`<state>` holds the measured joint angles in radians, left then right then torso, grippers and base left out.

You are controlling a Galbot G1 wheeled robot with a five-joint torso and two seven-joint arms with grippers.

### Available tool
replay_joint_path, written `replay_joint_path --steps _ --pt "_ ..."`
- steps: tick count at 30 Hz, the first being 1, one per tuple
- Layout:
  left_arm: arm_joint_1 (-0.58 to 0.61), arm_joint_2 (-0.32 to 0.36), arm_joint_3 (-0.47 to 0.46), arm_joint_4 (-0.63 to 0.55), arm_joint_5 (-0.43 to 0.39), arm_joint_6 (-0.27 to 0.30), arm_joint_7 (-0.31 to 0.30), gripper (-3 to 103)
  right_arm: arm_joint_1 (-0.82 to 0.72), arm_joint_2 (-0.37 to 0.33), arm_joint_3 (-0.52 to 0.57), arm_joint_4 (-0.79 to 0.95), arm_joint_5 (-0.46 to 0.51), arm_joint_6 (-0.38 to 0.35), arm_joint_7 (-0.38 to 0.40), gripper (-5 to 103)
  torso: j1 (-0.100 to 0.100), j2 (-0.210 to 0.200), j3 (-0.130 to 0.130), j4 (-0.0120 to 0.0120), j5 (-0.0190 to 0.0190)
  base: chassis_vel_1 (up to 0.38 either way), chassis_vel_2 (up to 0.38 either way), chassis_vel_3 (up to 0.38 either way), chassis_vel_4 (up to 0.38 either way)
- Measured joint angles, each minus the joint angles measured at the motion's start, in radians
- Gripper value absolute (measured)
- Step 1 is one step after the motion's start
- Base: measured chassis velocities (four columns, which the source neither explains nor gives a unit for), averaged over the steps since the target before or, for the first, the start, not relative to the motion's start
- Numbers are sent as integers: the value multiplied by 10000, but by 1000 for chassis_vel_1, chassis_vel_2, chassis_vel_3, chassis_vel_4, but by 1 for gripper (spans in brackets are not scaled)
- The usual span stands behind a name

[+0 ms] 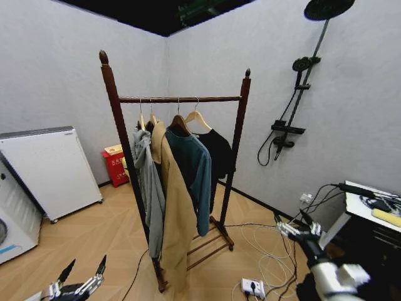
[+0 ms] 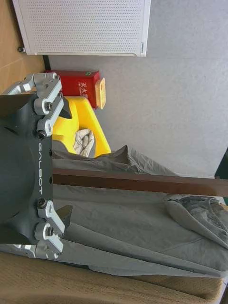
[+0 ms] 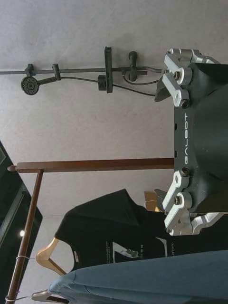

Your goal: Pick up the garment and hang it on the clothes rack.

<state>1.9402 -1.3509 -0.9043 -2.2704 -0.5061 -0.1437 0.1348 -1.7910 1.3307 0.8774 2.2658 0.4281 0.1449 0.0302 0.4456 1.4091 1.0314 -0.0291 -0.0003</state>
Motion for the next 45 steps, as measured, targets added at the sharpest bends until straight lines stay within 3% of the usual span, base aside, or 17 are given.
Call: replay_joint_path --steps 5,45 --pt "0 0 0 0 0 1 1 100 -407 366 -424 29 -529 309 10 100 1 -1 1 0 1 0 0 0 0" --pt "0 0 0 0 0 0 0 100 -185 282 -493 -76 -450 235 5 100 2 -4 0 -4 2 -53 -49 -51 -51"
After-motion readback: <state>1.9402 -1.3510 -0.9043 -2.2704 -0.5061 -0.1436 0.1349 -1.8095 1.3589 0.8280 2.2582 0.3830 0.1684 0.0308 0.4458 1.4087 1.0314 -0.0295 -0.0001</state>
